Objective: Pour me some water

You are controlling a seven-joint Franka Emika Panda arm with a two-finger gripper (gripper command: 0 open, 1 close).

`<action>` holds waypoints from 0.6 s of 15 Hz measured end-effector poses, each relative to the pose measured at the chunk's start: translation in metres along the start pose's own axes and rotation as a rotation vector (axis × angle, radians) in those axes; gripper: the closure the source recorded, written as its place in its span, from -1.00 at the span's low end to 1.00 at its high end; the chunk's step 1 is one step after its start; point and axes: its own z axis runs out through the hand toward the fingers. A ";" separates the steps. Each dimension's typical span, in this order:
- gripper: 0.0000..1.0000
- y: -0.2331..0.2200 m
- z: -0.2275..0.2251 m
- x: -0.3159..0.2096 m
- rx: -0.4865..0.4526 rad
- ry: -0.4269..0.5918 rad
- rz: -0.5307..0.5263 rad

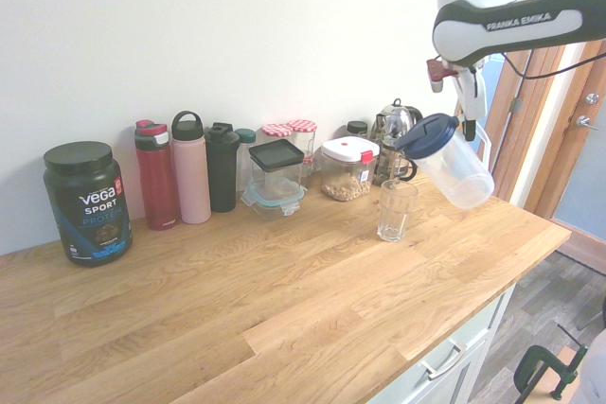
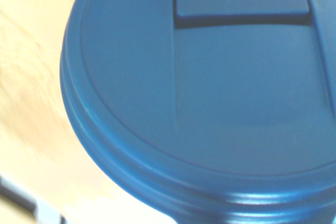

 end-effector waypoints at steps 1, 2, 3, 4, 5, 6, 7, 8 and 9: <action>1.00 0.004 -0.001 -0.001 0.042 0.026 0.041; 1.00 0.007 0.001 0.001 0.078 0.049 0.083; 1.00 0.012 0.005 0.001 0.109 0.069 0.126; 1.00 0.020 0.012 -0.001 0.138 0.087 0.171; 1.00 0.029 0.022 -0.005 0.165 0.100 0.219; 1.00 0.037 0.034 -0.012 0.191 0.113 0.269; 1.00 0.044 0.045 -0.020 0.216 0.124 0.318; 1.00 0.049 0.055 -0.030 0.237 0.135 0.364; 1.00 0.052 0.064 -0.040 0.259 0.149 0.409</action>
